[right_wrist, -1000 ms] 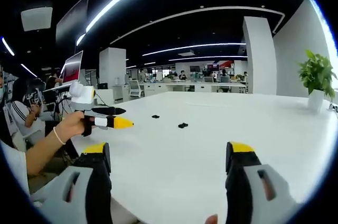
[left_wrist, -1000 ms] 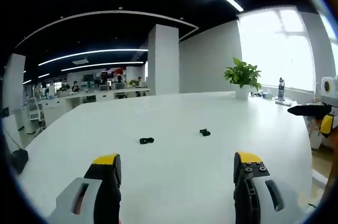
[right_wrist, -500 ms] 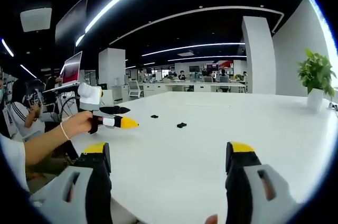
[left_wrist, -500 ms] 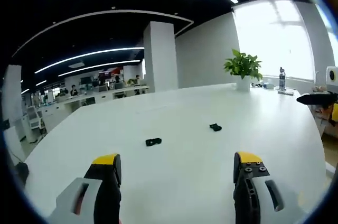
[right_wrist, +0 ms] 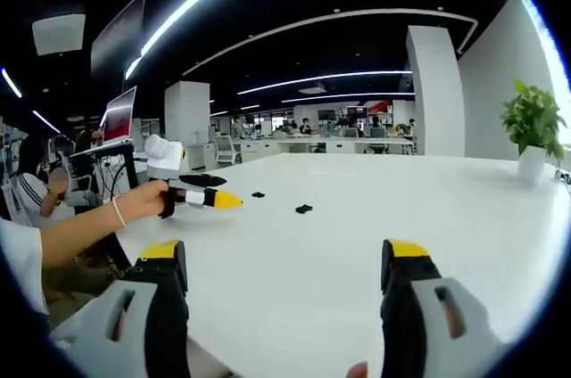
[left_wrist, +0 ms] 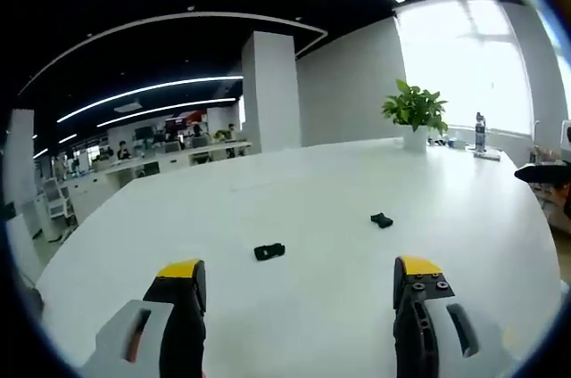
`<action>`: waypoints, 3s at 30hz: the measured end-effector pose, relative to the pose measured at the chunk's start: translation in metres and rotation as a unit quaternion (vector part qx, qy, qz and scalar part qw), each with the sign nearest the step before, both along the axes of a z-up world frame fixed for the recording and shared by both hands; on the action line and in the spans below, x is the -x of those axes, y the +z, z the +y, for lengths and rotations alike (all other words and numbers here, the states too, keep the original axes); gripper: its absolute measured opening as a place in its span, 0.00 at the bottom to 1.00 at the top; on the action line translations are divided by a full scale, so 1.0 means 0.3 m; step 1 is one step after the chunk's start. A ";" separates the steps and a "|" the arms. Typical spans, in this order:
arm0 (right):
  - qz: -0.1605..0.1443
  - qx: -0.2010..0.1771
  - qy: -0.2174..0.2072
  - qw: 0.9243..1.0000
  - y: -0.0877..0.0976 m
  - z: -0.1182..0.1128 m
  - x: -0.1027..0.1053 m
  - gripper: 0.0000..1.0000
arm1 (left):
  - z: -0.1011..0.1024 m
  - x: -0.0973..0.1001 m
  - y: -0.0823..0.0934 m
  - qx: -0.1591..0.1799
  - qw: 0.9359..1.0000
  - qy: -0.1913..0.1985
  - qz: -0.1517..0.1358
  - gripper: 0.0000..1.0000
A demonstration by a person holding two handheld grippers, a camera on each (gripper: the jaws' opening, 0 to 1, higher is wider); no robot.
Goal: Snap the two parts of the plastic buckle together until the buckle closes and remains connected.
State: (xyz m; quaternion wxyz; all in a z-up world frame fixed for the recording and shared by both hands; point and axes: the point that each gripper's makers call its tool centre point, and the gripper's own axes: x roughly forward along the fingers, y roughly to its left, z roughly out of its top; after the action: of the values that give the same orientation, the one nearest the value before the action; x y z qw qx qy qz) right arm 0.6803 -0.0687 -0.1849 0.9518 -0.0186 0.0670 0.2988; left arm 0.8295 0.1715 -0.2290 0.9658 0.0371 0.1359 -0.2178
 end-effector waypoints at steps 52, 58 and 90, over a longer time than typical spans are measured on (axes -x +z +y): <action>0.003 0.009 0.003 1.000 -0.018 0.023 -0.007 0.90 | 0.047 -0.181 -0.080 -0.043 0.998 0.013 0.047 0.54; -0.001 0.011 0.008 1.000 -0.014 0.029 0.001 0.90 | 0.031 -0.176 -0.089 -0.042 0.998 0.003 0.056 0.50; -0.002 0.012 0.007 1.000 -0.015 0.012 0.003 0.90 | -0.012 -0.193 -0.095 -0.041 0.998 -0.011 0.054 0.17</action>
State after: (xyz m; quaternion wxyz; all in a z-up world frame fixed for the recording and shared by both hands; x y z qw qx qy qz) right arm 0.6793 -0.0651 -0.1894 0.9497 -0.0307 0.0685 0.3042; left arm 0.8872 0.1680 -0.2576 0.9521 0.0662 0.1966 -0.2246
